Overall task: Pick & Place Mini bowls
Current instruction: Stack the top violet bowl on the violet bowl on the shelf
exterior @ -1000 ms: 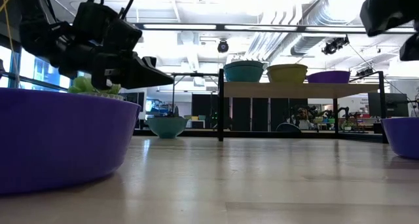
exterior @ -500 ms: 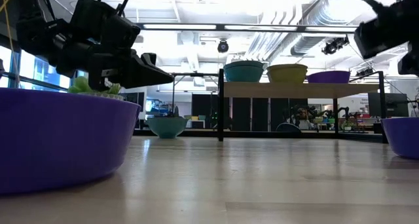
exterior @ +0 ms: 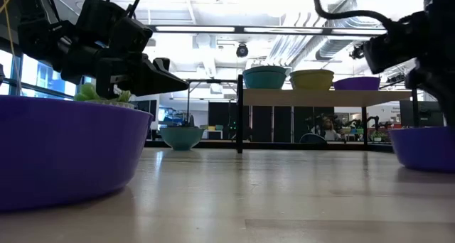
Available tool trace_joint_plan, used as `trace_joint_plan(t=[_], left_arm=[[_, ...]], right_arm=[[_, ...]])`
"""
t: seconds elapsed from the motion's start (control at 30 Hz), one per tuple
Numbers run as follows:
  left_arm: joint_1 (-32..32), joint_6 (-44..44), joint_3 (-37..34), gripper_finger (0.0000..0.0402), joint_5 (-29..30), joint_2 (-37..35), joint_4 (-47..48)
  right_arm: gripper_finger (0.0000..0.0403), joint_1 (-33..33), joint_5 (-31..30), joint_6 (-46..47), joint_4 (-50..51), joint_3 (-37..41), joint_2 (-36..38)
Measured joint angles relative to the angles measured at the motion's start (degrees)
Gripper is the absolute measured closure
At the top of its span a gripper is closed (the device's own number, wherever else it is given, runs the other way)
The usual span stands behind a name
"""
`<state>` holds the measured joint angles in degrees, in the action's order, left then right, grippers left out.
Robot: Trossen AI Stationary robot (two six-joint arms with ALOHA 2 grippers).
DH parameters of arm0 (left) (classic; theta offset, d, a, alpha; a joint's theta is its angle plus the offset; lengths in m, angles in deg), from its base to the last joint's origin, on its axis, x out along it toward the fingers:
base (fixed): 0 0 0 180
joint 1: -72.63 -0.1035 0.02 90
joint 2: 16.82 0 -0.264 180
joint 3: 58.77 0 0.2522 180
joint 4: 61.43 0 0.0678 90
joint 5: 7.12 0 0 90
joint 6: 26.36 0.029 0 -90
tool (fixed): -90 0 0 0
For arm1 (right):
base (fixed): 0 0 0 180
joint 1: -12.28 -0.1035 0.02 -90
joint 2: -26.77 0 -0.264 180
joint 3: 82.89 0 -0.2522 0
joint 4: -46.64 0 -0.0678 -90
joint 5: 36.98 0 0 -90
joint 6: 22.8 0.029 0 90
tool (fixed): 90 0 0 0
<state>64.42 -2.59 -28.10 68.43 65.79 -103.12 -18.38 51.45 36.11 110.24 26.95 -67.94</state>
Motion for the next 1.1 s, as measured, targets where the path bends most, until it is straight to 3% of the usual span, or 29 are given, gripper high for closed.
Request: trace_joint_plan(t=[0.27,0.67,1.1], left_arm=[[0.00,0.00,0.00,0.0401,-0.01,0.00,0.01],[0.00,-0.02,0.00,0.0401,-0.05,0.00,0.03],[0.00,-0.07,0.00,0.0401,-0.12,0.00,0.05]], right_arm=[[0.0399,3.26,-1.56,-8.65,3.20,-6.92,3.96],[0.0400,12.50,-7.02,-24.79,19.39,-22.98,7.84],[0.0400,31.54,-15.00,-45.77,37.32,-41.43,7.84]])
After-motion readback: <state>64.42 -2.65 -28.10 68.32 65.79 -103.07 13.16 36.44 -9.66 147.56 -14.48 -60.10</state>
